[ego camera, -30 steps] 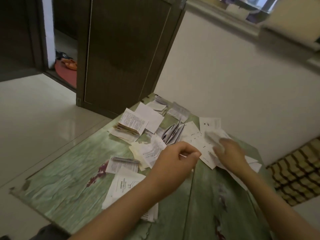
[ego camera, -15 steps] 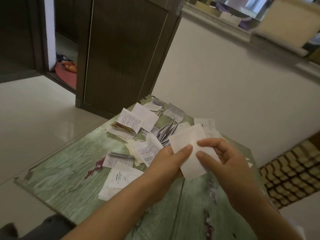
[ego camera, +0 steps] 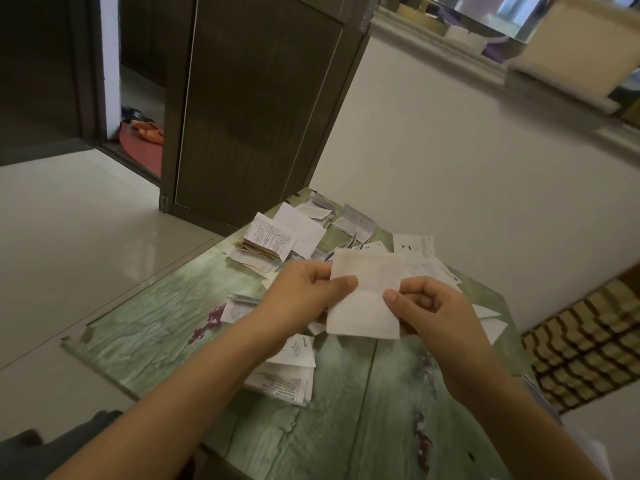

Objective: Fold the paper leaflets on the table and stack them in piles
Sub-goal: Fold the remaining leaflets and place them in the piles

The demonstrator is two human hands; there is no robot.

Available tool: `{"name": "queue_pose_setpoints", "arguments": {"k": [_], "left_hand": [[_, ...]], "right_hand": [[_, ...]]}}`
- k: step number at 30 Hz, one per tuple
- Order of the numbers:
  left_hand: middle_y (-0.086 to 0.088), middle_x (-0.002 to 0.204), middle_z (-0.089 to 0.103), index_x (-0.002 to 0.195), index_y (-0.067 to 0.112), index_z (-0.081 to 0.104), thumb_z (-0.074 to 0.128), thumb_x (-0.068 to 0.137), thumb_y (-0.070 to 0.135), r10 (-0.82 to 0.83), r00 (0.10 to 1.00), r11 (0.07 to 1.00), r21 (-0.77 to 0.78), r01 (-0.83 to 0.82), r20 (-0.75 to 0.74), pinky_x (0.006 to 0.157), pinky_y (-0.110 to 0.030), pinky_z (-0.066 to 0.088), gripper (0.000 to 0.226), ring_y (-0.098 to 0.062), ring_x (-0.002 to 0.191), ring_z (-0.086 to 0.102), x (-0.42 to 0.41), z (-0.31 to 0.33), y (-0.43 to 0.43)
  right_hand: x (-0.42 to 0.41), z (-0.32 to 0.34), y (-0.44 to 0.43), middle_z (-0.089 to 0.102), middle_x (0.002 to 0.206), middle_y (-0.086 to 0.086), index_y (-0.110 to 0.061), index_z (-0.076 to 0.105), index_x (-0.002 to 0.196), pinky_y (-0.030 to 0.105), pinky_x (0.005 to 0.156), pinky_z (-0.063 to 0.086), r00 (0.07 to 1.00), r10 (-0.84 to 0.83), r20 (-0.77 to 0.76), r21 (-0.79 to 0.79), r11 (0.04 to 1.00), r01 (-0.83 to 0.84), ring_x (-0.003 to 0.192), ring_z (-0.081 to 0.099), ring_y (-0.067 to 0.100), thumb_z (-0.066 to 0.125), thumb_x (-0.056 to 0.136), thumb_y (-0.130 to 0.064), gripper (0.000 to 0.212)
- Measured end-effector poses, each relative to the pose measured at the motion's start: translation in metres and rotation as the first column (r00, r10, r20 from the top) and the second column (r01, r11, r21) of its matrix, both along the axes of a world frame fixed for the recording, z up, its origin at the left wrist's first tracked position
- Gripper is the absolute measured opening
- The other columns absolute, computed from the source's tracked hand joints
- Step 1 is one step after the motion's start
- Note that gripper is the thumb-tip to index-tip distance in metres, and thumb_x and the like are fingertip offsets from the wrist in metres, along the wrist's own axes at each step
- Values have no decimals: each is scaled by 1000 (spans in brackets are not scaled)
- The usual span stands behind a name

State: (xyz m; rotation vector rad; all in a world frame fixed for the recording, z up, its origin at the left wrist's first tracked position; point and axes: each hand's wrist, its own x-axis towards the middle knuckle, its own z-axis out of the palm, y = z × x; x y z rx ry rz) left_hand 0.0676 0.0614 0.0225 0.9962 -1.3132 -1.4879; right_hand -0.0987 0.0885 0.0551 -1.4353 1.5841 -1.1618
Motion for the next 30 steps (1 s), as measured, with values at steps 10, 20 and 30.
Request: {"name": "queue_pose_setpoints", "arguments": {"k": [10,20,30], "left_hand": [[-1,81,70,83,17,63,48,95,18,383,909,920,163,-357,-167,72,-25,49,18,-12,73,63,43,3,-24],[-5,89,68,89,16,63,49,95,10,328,940,941,116,-317,-93,77,-27,51,16,-18,85,64,48,0,-22],[-2,84,68,86,16,63,47,94,7,325,941,944,97,-316,-97,71,-23,50,19,-15,79,62,43,-1,-23]], "right_hand": [[59,-50,6,56,75,-5,-12,61,77,11,54,44,580,-41,-813,-402,760,-510,59,48,3,48,84,-15,15],[82,-107,20,53,67,-9,-22,55,67,14,43,35,407,119,-906,-143,818,-557,53,48,5,45,76,-30,16],[57,-72,19,51,75,-18,-25,61,78,8,61,39,649,262,-714,-97,881,-464,67,49,-3,49,88,-39,20]]}}
